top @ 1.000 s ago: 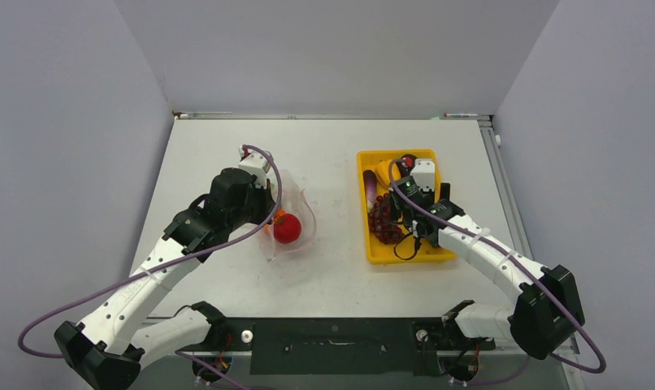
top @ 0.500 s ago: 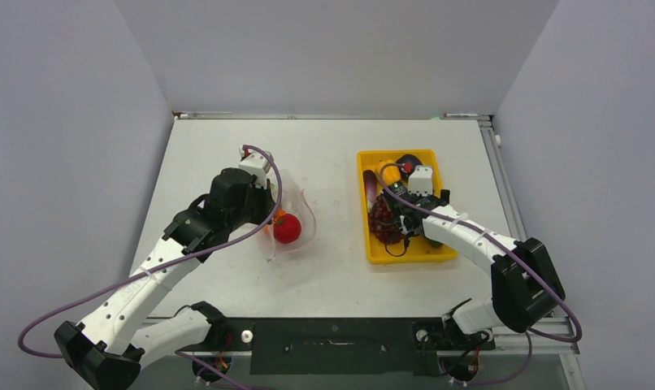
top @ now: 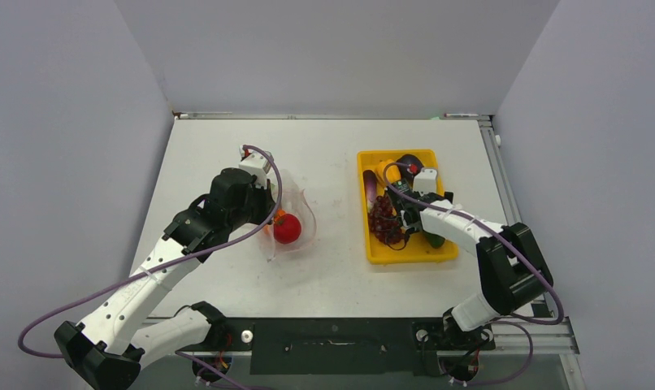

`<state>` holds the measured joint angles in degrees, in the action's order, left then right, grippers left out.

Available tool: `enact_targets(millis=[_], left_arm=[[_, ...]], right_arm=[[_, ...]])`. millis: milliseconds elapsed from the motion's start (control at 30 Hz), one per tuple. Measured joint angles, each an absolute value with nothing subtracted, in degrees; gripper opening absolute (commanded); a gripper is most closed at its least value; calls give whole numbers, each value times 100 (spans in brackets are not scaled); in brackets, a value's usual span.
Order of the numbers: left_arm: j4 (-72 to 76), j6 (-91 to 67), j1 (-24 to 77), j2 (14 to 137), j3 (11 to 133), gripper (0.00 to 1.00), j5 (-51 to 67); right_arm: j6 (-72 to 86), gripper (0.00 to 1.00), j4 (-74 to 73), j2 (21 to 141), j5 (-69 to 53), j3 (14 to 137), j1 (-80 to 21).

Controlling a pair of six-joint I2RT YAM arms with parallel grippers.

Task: Place the food in the zip-top bag and seal the zipper
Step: Pick up the fake fruit from the bin.

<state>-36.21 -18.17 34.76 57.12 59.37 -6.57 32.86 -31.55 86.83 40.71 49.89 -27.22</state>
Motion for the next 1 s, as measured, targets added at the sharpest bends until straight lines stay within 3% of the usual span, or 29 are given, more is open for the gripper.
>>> enact_targets(millis=[233, 567, 1000], left_arm=[[-3621, -1815, 3476, 5712, 5937, 0, -657], [-3621, -1815, 3476, 5710, 5937, 0, -657], [-3621, -1815, 3476, 5701, 5937, 0, -657]], right_arm=[[3286, 89, -2930, 8899, 3940, 4910, -2589], [3271, 50, -2775, 8921, 3854, 4794, -2563], [3291, 17, -2762, 8573, 3511, 4794, -2552]])
